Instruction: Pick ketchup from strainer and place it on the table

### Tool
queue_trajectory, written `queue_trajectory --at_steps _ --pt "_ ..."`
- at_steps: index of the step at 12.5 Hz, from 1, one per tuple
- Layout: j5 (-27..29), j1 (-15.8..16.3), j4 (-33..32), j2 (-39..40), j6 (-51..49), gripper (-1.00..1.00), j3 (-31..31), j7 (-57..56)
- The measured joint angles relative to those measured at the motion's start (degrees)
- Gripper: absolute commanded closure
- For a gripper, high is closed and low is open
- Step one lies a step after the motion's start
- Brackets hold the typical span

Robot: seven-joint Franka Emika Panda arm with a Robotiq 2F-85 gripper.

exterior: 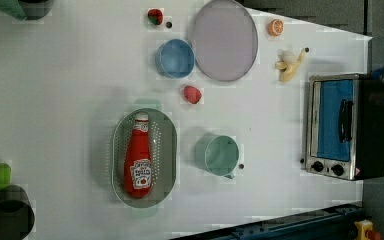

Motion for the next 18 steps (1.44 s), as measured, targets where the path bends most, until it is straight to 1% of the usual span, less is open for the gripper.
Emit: queue_trajectory --at_steps 2,3,4,5,7,9,10,13,15,18 --pt "-0.25 0.47 -10.30 -10.41 -11.83 -0.80 -0.98 1.11" --pt "-0.26 0.48 -13.04 -15.21 -13.62 -1.00 -1.15 1.41" --pt "-0.15 0.49 -13.54 -18.86 -13.42 -1.00 -1.22 1.92" --pt "-0.10 0.55 -12.48 -21.19 -12.53 -1.00 -1.08 2.14" --pt "0.03 0.33 -8.67 -22.09 -10.31 -1.00 0.60 2.26" --pt "0.01 0.54 -7.16 -19.86 -6.45 -1.00 4.79 2.40" --pt "0.08 1.10 -7.39 -17.82 -4.69 -1.00 7.41 2.47" --pt "-0.24 2.32 -8.28 -8.62 -1.09 -1.00 17.38 2.61" --pt "0.00 3.28 -9.74 -3.05 0.77 -1.00 23.31 2.95" --pt "0.07 4.02 -13.43 2.74 6.86 -1.00 31.70 3.14"
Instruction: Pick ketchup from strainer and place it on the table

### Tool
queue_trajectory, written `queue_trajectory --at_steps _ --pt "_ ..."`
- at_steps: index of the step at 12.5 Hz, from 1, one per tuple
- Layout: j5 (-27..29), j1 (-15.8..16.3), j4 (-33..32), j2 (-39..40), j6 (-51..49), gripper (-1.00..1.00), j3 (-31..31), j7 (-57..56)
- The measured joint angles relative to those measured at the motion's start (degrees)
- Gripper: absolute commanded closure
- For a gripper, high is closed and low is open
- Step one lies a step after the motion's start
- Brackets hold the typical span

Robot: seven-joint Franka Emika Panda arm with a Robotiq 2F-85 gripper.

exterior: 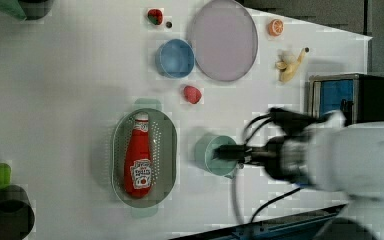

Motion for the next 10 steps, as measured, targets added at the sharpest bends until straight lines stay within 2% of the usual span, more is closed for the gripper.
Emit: queue_trajectory --at_steps 4,10 --pt "-1.60 1.43 -2.24 5.27 12.03 -1.00 5.09 0.08" --pt "-7.34 2.26 -7.95 14.13 32.54 -1.00 5.74 2.61"
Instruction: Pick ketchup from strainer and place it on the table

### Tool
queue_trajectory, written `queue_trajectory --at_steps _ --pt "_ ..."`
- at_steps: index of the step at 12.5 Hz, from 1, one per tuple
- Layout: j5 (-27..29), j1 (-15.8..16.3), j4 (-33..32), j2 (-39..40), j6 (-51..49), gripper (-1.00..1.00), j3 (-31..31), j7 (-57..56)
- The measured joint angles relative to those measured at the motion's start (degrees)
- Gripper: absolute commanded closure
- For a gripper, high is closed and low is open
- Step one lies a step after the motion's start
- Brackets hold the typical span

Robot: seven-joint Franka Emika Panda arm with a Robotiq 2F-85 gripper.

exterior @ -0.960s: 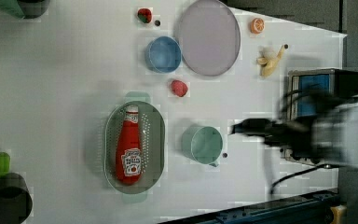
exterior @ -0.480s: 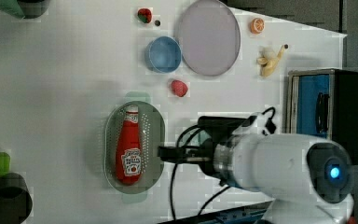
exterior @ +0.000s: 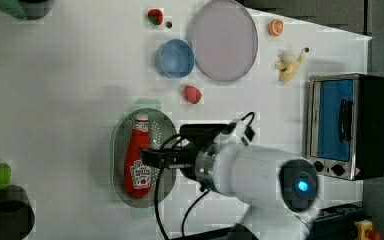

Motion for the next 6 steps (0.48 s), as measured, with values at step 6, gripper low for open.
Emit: queue_trajectory --at_steps 6 --pt "-4.21 -0.20 -3.92 15.12 9.88 -1.00 -1.57 6.64"
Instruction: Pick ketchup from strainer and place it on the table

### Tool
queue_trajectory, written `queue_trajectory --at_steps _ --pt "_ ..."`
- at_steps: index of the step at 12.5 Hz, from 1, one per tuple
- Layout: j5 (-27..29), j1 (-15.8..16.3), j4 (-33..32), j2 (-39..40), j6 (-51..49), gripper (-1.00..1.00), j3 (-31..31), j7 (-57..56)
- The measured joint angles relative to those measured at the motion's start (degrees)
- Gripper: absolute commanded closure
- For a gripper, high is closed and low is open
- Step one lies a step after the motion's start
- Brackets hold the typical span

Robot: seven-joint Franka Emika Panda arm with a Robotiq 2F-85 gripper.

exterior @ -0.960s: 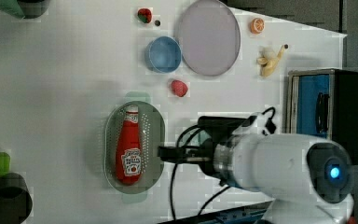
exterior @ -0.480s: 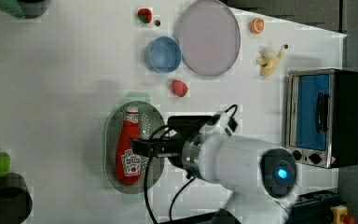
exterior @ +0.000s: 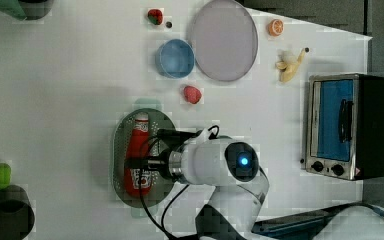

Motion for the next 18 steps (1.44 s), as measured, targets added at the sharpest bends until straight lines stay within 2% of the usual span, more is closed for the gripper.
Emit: queue_trajectory --at_steps 3,4,6,7,11,13,18 --pt "-3.49 0.54 -0.34 3.39 1.85 -1.00 -0.45 2.01" --pt "-3.80 1.39 -0.34 3.89 2.85 -0.91 -1.29 2.42" --pt "-4.35 1.77 -0.34 4.50 3.53 -0.43 -1.73 2.63" --pt "-4.39 1.81 -0.22 4.45 3.86 -0.25 -1.76 2.77" --pt "-4.38 1.99 -0.34 3.25 4.08 -0.25 -1.76 4.33" --pt "-3.99 1.78 -0.45 -0.45 -0.45 -0.25 -1.20 4.40" --pt "9.32 -0.51 0.11 -19.35 -17.07 -0.25 1.29 3.64"
